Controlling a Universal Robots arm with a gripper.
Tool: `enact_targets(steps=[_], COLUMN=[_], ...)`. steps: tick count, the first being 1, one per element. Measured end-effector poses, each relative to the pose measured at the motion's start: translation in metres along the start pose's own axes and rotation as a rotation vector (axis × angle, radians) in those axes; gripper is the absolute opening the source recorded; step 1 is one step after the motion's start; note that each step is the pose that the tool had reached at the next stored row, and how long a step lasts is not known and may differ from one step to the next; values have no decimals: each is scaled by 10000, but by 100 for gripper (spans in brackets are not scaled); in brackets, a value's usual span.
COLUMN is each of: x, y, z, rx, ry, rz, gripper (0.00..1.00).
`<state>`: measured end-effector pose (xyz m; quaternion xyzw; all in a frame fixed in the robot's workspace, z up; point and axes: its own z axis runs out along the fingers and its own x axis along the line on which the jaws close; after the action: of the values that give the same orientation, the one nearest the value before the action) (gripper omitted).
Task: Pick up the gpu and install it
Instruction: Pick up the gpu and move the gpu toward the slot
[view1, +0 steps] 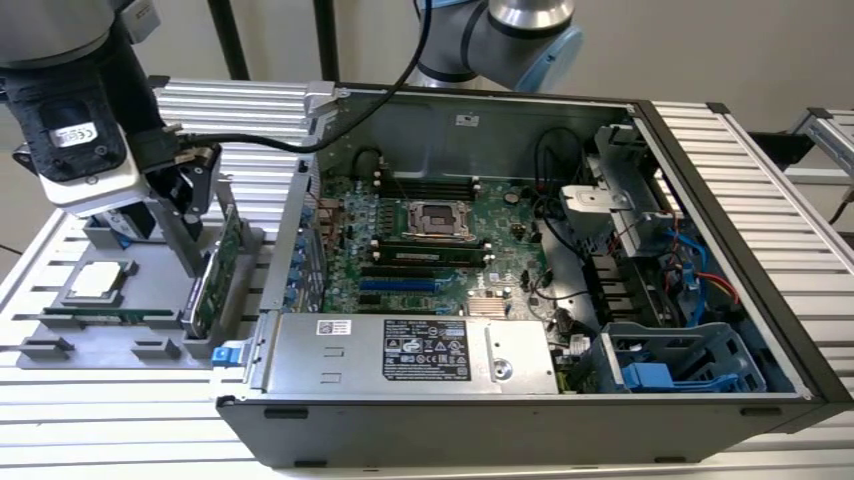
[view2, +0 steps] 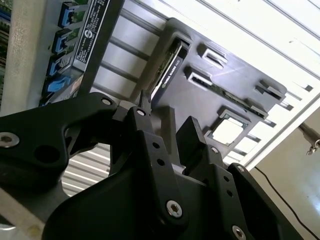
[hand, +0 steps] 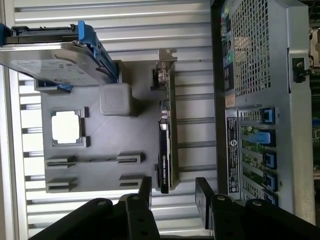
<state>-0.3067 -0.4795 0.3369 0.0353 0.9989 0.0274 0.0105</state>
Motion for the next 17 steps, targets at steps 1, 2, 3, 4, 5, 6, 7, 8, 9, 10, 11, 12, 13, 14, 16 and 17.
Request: enact_targets(steps=[1, 2, 3, 4, 5, 6, 7, 8, 9, 10, 11, 12, 13, 14, 16, 17], x=[0, 0, 1, 1, 1, 1, 1, 1, 1, 2, 1, 2, 1, 1, 1, 1], y=[0, -1, -1, -1, -1, -1, -2, -2, -2, -2, -3, -2, -3, -2, -3, -3], z=[6, 12, 17, 22, 26, 31, 35, 38, 40, 41, 41, 44, 45, 47, 51, 53], rx=[0, 0, 1, 1, 1, 0, 0, 1, 1, 2, 2, 0, 0, 0, 0, 0], ry=[0, 0, 1, 0, 1, 0, 0, 0, 1, 1, 1, 0, 0, -1, 0, 0], rz=[0, 1, 1, 1, 2, 1, 1, 1, 1, 1, 0, 2, 1, 1, 1, 1], gripper=[100, 100, 100, 100, 100, 100, 100, 100, 100, 100, 100, 100, 100, 100, 100, 100])
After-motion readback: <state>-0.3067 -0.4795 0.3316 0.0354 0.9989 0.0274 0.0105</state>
